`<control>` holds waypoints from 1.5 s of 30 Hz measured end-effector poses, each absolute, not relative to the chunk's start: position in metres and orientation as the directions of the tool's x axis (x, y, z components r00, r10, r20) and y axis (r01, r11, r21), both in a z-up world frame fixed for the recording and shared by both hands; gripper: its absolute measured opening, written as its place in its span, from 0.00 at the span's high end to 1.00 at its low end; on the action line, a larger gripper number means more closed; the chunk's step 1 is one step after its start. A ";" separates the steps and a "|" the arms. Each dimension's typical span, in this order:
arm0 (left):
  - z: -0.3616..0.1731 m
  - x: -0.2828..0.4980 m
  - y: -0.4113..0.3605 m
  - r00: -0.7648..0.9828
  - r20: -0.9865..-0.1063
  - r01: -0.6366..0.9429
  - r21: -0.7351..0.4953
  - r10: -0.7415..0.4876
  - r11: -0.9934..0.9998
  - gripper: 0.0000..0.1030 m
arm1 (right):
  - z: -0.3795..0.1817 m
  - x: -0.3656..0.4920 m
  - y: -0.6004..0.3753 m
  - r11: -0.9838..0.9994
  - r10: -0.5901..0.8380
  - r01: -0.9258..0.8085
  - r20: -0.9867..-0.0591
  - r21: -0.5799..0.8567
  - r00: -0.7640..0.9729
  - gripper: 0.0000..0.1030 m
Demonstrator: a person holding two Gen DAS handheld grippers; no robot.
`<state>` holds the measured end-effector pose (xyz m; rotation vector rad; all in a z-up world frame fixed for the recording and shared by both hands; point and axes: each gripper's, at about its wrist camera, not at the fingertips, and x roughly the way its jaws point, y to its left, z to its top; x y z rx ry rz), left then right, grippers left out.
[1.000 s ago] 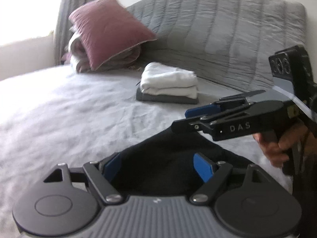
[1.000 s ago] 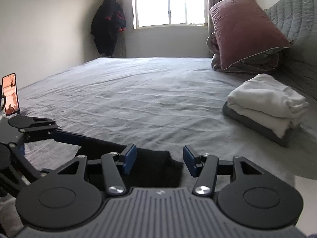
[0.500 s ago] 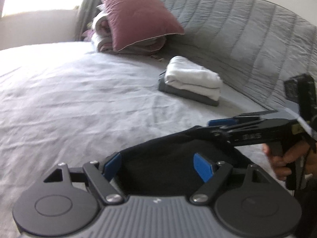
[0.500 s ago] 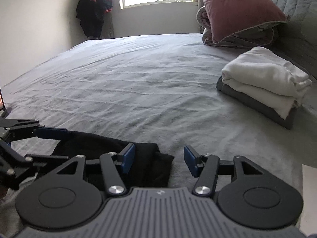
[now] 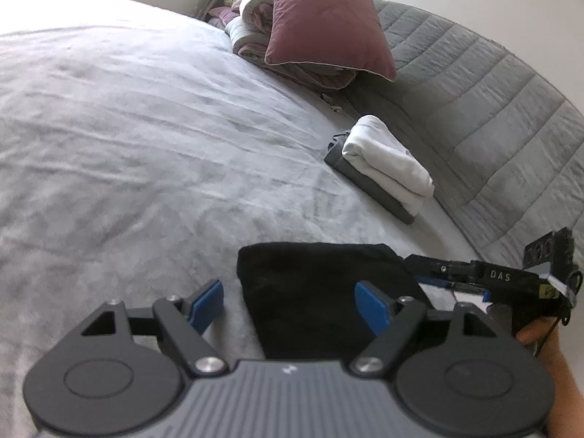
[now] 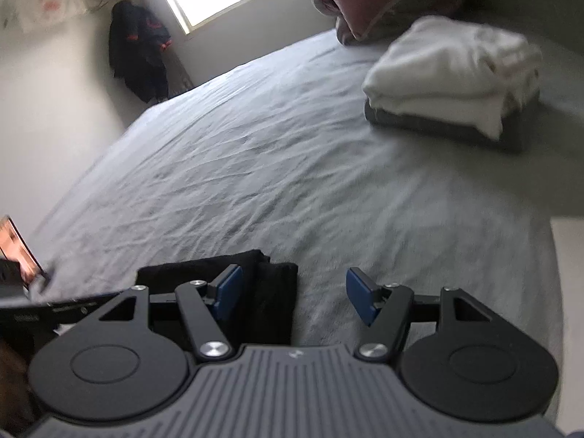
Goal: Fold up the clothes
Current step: 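Grasp the folded black shirt bundle with the left gripper while the right gripper grasps it, then carry the black bundle with both grippers toward the white clothes stack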
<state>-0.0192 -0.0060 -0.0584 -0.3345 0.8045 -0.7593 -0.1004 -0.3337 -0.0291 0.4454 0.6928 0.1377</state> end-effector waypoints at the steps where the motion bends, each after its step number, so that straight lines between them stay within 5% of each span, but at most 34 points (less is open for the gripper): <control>1: -0.059 -0.019 -0.006 0.453 -0.521 0.477 -0.544 -0.723 0.691 0.24 | -0.030 -0.100 -0.334 0.888 0.283 0.024 -0.586 0.460 0.760 0.36; 13: -0.072 -0.019 -0.012 0.420 -0.488 0.434 -0.632 -0.765 0.642 0.39 | -0.043 -0.092 -0.315 0.842 0.407 -0.041 -0.584 0.538 0.702 0.36; 16: -0.075 -0.021 -0.012 0.431 -0.487 0.418 -0.638 -0.760 0.646 0.53 | -0.046 -0.093 -0.304 0.856 0.413 -0.078 -0.584 0.511 0.699 0.39; 18: -0.080 -0.023 -0.012 0.451 -0.490 0.398 -0.638 -0.746 0.659 0.76 | -0.048 -0.093 -0.299 0.862 0.412 -0.092 -0.581 0.499 0.702 0.48; 21: -0.083 -0.026 -0.010 0.477 -0.472 0.377 -0.652 -0.742 0.658 0.82 | -0.049 -0.092 -0.295 0.855 0.419 -0.096 -0.568 0.510 0.709 0.66; 31: -0.022 -0.037 -0.035 0.584 -0.398 0.478 -0.536 -0.708 0.696 0.85 | -0.012 -0.116 -0.302 0.866 0.370 -0.150 -0.409 0.477 0.834 0.75; 45: 0.079 0.038 -0.152 0.615 -0.320 0.619 -0.370 -0.721 0.693 0.85 | 0.089 -0.099 -0.336 0.946 0.059 0.004 -0.183 0.325 0.981 0.75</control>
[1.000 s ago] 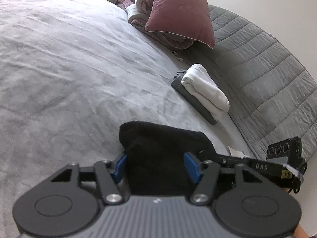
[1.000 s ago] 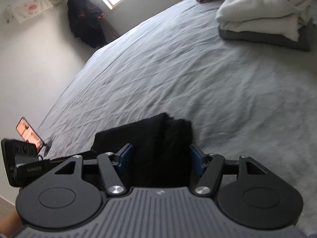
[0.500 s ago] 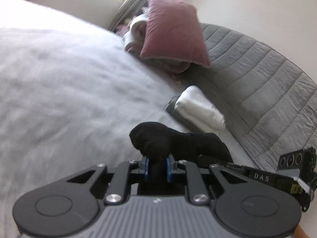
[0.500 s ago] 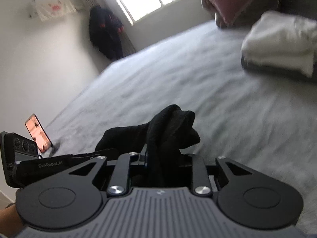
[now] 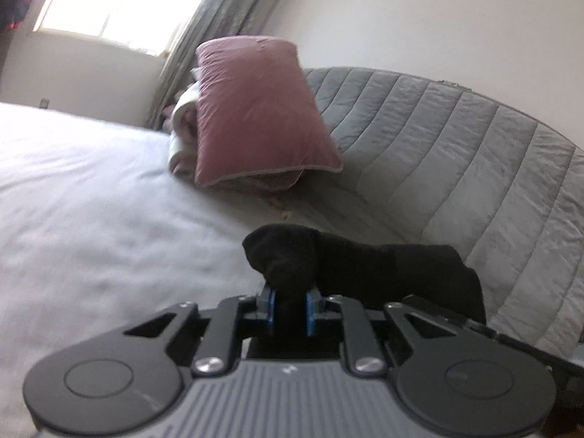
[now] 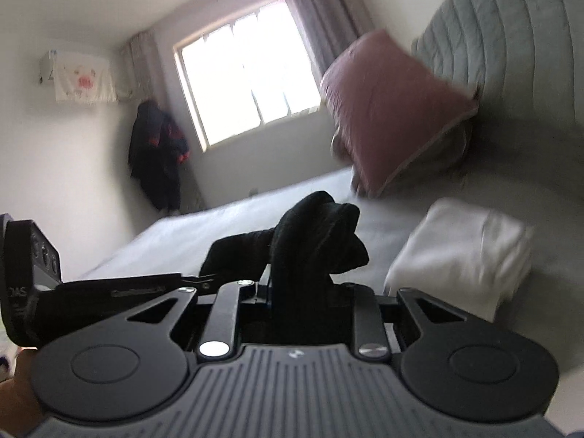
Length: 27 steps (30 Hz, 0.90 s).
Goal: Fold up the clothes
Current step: 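Carry the black bundle with both grippers toward the white clothes stack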
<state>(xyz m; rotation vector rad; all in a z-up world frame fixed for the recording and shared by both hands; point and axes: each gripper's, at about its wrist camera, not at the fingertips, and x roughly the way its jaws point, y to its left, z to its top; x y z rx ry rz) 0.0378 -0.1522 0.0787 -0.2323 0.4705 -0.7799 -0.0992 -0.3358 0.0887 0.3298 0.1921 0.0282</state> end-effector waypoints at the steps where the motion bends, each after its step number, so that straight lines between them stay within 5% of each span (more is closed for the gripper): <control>1: 0.082 0.045 -0.162 0.611 -0.320 0.629 -0.360 -0.724 0.689 0.85 | 0.092 -0.095 -0.342 0.944 0.042 0.015 -0.166 0.328 0.985 0.75; 10: 0.112 0.109 -0.250 0.571 -0.327 0.707 -0.269 -0.753 0.654 0.85 | 0.085 -0.051 -0.412 0.876 -0.123 0.166 -0.122 0.454 0.985 0.75; 20: 0.083 0.160 -0.350 0.513 -0.403 0.779 -0.153 -0.758 0.609 0.84 | 0.055 -0.013 -0.477 0.806 -0.255 0.303 -0.165 0.509 0.953 0.75; 25: 0.070 0.171 -0.366 0.575 -0.379 0.737 -0.144 -0.725 0.660 0.75 | 0.035 -0.001 -0.500 0.797 -0.289 0.375 -0.246 0.474 0.925 0.65; 27: 0.067 0.173 -0.369 0.603 -0.360 0.718 -0.142 -0.711 0.681 0.63 | 0.029 -0.001 -0.506 0.797 -0.322 0.409 -0.260 0.444 0.910 0.60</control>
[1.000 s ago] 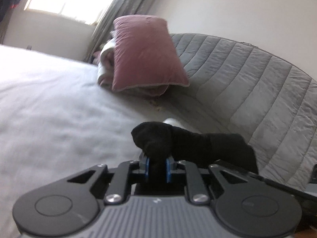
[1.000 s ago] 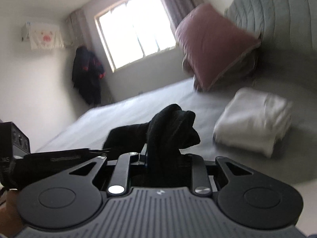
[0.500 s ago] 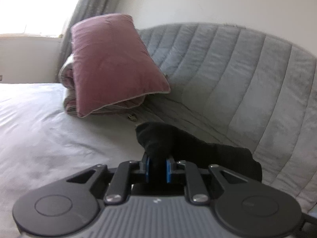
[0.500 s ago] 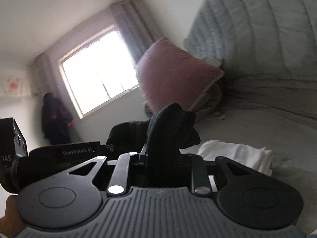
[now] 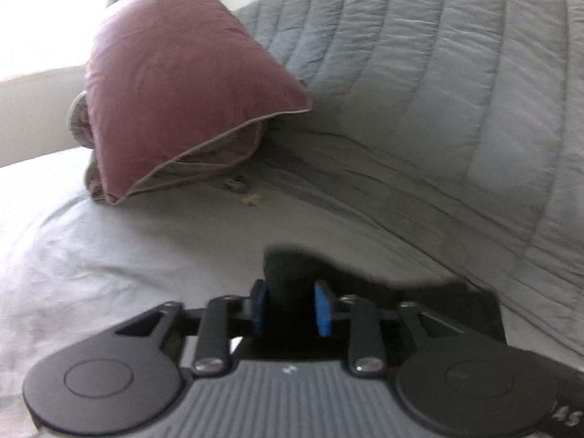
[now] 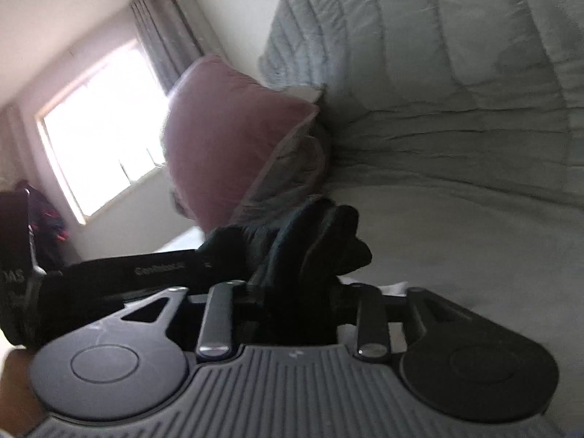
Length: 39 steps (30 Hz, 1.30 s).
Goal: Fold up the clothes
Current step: 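Carry the black bundle with both grippers toward the white clothes stack, then lower the black bundle onto the white stack and open both grippers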
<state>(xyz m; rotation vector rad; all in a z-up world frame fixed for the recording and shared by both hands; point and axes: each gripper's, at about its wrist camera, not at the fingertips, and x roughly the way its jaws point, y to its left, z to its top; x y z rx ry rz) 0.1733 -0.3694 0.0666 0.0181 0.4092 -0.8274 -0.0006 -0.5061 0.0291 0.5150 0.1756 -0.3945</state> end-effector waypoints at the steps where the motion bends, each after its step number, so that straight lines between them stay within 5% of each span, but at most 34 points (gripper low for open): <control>1: 0.065 0.175 -0.371 0.617 -0.351 0.708 -0.141 -0.704 0.692 0.61 | 0.030 -0.003 -0.508 0.796 -0.332 0.413 -0.252 0.443 0.909 0.58; 7: 0.055 0.181 -0.381 0.657 -0.313 0.682 -0.140 -0.685 0.718 0.65 | 0.043 -0.018 -0.507 0.812 -0.385 0.411 -0.149 0.413 0.911 0.50; 9: 0.047 0.184 -0.387 0.634 -0.345 0.697 -0.133 -0.692 0.705 0.85 | 0.044 -0.019 -0.499 0.852 -0.353 0.372 -0.118 0.369 0.928 0.51; 11: 0.040 0.187 -0.394 0.610 -0.376 0.712 -0.127 -0.698 0.691 0.88 | 0.038 -0.011 -0.496 0.874 -0.337 0.362 -0.134 0.324 0.932 0.68; 17: 0.022 0.195 -0.412 0.561 -0.469 0.724 -0.123 -0.682 0.679 0.89 | 0.006 0.017 -0.503 0.880 -0.325 0.406 -0.311 0.245 0.893 0.79; 20: 0.015 0.198 -0.421 0.547 -0.514 0.714 -0.126 -0.661 0.689 0.89 | -0.001 0.021 -0.512 0.869 -0.332 0.421 -0.327 0.260 0.885 0.81; 25: 0.023 0.195 -0.418 0.548 -0.532 0.689 -0.150 -0.645 0.709 0.87 | 0.010 0.015 -0.516 0.852 -0.303 0.409 -0.329 0.327 0.895 0.78; 29: 0.039 0.185 -0.401 0.547 -0.534 0.664 -0.192 -0.644 0.723 0.64 | 0.022 -0.001 -0.509 0.842 -0.274 0.383 -0.310 0.380 0.910 0.67; 39: 0.070 0.142 -0.349 0.554 -0.550 0.635 -0.207 -0.625 0.745 0.60 | 0.054 -0.040 -0.492 0.811 -0.262 0.385 -0.315 0.440 0.912 0.60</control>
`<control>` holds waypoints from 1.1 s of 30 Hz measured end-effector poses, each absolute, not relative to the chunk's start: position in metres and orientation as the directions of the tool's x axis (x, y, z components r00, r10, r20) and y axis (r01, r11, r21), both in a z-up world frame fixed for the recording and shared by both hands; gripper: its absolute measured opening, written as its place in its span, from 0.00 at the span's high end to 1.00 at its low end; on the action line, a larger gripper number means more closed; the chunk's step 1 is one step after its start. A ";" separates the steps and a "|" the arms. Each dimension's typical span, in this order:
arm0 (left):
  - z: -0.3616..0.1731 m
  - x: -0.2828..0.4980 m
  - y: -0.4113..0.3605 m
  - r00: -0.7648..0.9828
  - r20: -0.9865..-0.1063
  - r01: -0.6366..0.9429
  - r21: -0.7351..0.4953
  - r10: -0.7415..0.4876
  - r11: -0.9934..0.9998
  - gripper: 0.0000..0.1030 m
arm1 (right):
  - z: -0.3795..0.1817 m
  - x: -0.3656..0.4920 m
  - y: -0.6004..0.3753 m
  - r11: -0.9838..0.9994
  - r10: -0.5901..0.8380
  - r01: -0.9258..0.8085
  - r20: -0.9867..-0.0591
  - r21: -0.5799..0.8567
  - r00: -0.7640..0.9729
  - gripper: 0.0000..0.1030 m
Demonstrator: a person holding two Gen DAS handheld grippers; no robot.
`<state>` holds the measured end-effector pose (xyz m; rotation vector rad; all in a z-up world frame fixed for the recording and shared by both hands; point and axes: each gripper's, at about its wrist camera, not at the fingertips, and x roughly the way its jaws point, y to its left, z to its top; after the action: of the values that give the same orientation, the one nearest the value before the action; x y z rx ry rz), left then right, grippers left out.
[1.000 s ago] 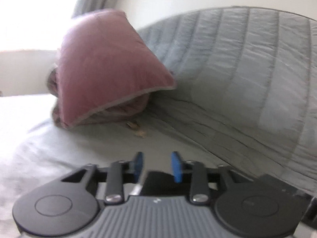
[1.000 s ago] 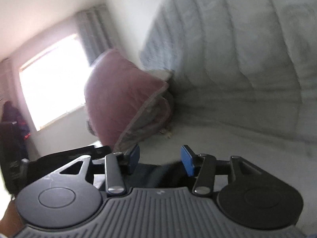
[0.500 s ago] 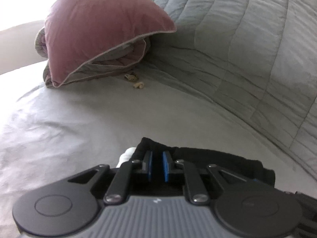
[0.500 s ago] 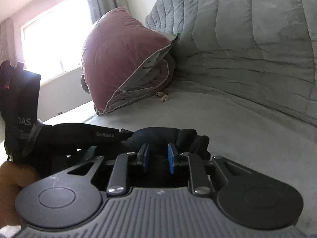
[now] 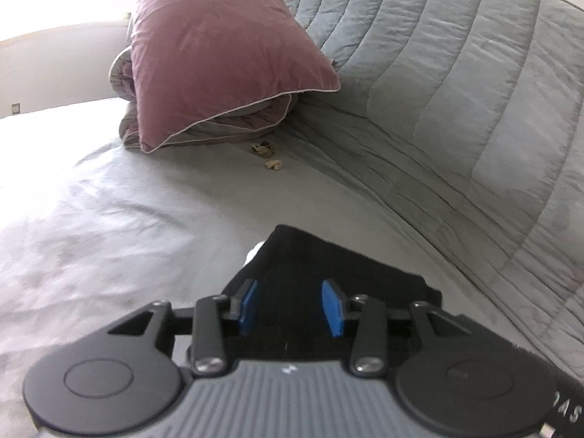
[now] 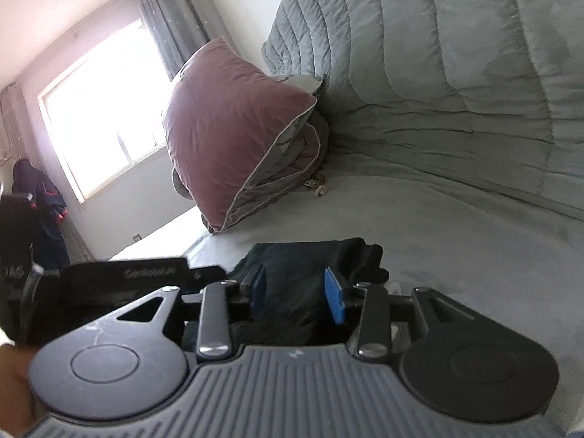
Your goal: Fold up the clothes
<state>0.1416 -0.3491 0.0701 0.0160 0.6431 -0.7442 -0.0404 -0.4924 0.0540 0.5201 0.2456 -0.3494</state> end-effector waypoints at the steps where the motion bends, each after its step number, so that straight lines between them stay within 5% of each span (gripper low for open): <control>1: 0.072 0.137 -0.344 0.555 -0.552 0.632 -0.206 -0.622 0.747 0.60 | 0.056 -0.042 -0.490 0.813 -0.262 0.386 -0.318 0.435 0.911 0.60; 6: 0.082 0.110 -0.324 0.569 -0.562 0.625 -0.178 -0.600 0.760 0.59 | 0.069 -0.055 -0.474 0.828 -0.262 0.390 -0.337 0.403 0.904 0.60; 13: 0.093 0.079 -0.310 0.619 -0.559 0.623 -0.079 -0.551 0.779 0.50 | 0.082 -0.070 -0.459 0.831 -0.281 0.426 -0.393 0.356 0.876 0.44; 18: 0.095 0.058 -0.313 0.667 -0.619 0.567 0.062 -0.414 0.821 0.13 | 0.080 -0.080 -0.463 0.794 -0.270 0.487 -0.506 0.363 0.819 0.24; 21: 0.095 0.046 -0.317 0.668 -0.665 0.545 0.133 -0.333 0.828 0.02 | 0.086 -0.080 -0.467 0.791 -0.282 0.511 -0.540 0.336 0.793 0.02; 27: 0.079 0.039 -0.322 0.593 -0.756 0.523 0.099 -0.278 0.847 0.01 | 0.087 -0.076 -0.465 0.827 -0.281 0.505 -0.595 0.247 0.753 0.00; 33: 0.064 0.026 -0.331 0.600 -0.764 0.502 0.130 -0.236 0.855 0.01 | 0.064 -0.069 -0.479 0.802 -0.179 0.496 -0.658 0.333 0.731 0.00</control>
<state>0.0259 -0.3311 0.0638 0.3508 0.8228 -0.4378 -0.0692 -0.4787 0.0642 0.5222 0.6521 -0.3902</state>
